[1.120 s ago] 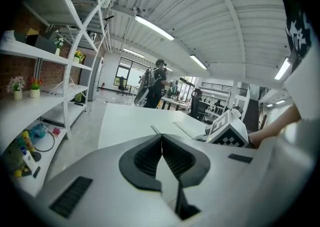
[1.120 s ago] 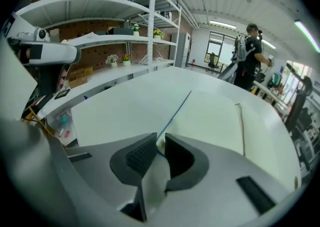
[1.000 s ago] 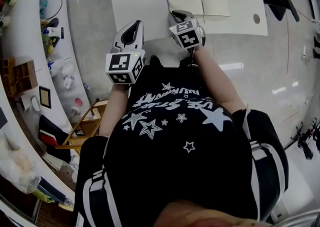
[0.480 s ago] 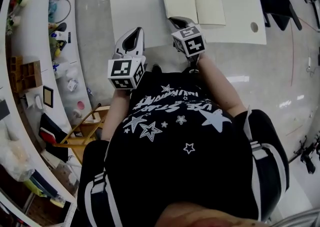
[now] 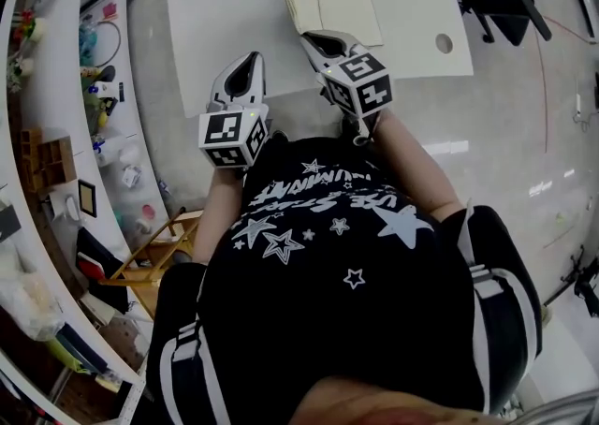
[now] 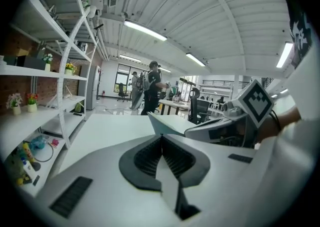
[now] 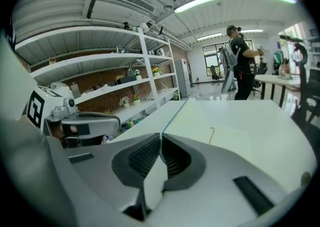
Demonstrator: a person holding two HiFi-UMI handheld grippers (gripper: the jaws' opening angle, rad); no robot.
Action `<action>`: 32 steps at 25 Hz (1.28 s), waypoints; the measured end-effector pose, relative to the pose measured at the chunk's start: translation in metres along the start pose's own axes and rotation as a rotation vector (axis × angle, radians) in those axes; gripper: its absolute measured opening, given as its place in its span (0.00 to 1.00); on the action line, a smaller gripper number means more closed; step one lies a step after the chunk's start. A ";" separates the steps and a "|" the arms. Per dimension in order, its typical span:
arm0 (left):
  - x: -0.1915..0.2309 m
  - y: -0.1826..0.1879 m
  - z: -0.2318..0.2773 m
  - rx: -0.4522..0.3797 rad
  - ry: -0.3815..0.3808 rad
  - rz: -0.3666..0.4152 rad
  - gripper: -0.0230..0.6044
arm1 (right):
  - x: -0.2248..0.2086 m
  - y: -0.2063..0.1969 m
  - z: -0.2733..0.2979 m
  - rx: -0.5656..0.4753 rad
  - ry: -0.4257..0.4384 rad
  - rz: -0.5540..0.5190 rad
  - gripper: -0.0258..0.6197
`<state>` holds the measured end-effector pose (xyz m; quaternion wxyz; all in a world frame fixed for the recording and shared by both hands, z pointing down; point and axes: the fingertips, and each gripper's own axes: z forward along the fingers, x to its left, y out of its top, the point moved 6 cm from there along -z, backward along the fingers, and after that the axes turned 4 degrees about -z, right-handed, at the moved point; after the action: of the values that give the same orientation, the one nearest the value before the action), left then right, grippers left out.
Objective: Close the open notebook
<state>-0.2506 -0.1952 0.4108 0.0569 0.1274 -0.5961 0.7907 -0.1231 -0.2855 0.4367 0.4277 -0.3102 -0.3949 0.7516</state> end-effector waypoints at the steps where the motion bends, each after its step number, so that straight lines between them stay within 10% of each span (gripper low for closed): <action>1: -0.008 0.001 0.004 -0.001 -0.003 0.005 0.06 | -0.008 0.000 -0.009 -0.015 -0.002 0.018 0.07; 19: -0.109 -0.015 0.034 0.038 0.022 0.057 0.06 | -0.137 -0.071 -0.076 0.017 -0.153 0.245 0.08; 32: -0.149 -0.030 0.044 0.041 0.099 0.038 0.06 | -0.164 -0.121 -0.049 0.282 -0.195 0.006 0.08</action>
<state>-0.0939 -0.2199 0.4096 0.0688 0.0778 -0.5783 0.8092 0.0368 -0.3758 0.5373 0.4245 -0.1737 -0.3242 0.8274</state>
